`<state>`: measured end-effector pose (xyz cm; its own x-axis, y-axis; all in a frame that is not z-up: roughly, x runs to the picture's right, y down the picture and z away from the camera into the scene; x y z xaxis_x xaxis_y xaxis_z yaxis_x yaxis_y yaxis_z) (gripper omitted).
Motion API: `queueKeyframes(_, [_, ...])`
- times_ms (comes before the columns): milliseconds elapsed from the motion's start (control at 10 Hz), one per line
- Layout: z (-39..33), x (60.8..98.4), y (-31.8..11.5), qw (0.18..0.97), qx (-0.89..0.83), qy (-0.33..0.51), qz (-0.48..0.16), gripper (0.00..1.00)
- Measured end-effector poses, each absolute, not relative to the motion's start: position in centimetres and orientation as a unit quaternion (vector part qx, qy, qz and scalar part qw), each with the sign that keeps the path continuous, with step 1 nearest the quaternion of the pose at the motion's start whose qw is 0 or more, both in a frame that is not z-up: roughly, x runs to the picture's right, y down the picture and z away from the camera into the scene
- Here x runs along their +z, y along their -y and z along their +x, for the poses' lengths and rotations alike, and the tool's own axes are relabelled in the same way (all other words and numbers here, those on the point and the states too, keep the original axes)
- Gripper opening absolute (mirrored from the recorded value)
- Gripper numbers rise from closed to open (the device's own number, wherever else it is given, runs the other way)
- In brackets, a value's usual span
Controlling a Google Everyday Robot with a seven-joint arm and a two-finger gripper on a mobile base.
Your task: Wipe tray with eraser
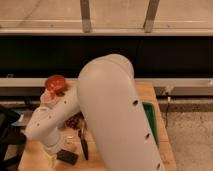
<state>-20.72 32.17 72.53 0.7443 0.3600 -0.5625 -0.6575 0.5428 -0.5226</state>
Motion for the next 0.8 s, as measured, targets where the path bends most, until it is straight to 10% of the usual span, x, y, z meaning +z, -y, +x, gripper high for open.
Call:
queueKeyframes(200, [-20.3,73.7,-32.6,0.849,0.303,-0.208,-0.379,0.79])
queueKeyframes(800, [-18.4,73.0,-31.2,0.835,0.333,-0.194,-0.392,0.2])
